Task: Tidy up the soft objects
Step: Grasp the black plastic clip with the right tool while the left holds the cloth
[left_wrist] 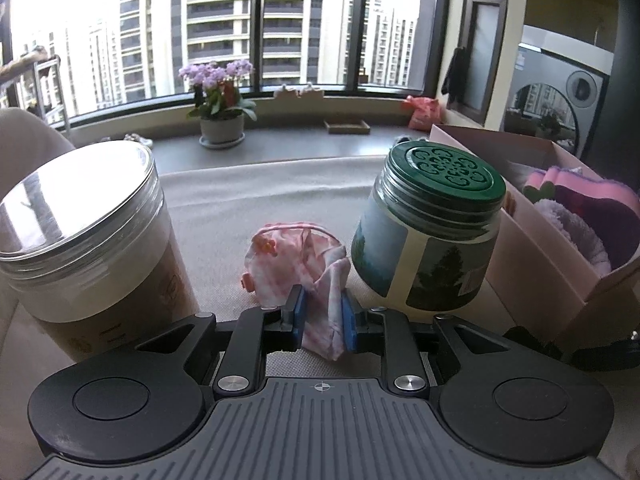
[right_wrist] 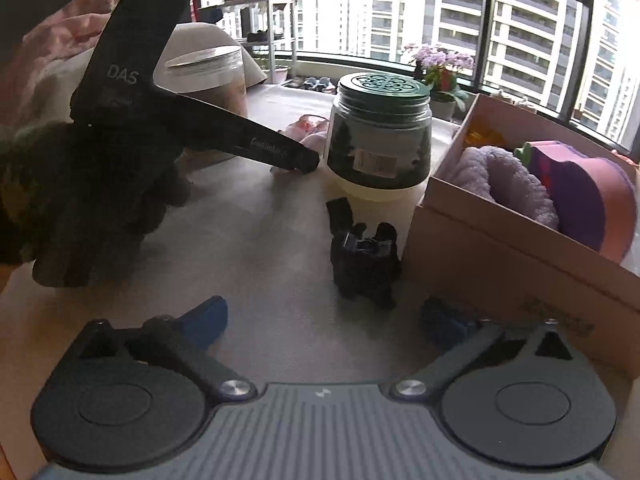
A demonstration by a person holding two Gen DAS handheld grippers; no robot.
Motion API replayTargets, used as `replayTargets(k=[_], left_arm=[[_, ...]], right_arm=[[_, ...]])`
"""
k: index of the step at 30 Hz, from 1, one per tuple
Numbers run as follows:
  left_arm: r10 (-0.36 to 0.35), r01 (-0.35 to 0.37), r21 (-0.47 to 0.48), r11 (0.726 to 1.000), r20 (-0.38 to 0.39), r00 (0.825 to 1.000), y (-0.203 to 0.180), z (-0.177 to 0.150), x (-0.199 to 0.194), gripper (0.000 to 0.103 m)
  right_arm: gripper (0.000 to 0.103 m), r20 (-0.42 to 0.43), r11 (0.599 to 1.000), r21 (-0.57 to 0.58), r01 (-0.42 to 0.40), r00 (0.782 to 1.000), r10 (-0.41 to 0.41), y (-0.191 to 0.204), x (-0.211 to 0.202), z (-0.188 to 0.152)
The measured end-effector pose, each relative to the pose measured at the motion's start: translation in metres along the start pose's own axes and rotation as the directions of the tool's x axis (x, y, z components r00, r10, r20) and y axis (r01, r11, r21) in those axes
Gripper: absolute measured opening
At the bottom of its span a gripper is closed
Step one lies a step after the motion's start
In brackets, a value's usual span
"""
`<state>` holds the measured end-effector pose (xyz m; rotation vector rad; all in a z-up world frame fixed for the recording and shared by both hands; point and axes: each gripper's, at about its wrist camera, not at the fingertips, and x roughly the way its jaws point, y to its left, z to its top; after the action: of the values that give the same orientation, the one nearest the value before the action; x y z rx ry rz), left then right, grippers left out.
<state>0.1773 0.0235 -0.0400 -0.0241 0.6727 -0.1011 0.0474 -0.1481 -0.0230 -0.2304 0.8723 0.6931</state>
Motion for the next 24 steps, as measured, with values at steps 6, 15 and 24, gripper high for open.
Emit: replayTargets(k=[6,15,24], left_arm=[[-0.026,0.027,-0.054,0.998,0.011,1.000,0.015,-0.002,-0.003,0.012],[-0.026,0.028,-0.034,0.999,0.036,0.999,0.018,-0.003,-0.018,0.008],[-0.019,0.019,0.007,1.000,0.116,0.993,0.008,0.021,-0.051,0.007]], right_arm=[[0.073,0.034,0.991,0.119,0.060,0.997,-0.064,-0.003,0.005,0.012],[0.033,0.022,0.994,0.093,0.064,0.998,-0.066,0.005,-0.003,0.029],[0.033,0.176,0.996,0.050,0.079,0.981,-0.086,0.000,-0.069,0.063]])
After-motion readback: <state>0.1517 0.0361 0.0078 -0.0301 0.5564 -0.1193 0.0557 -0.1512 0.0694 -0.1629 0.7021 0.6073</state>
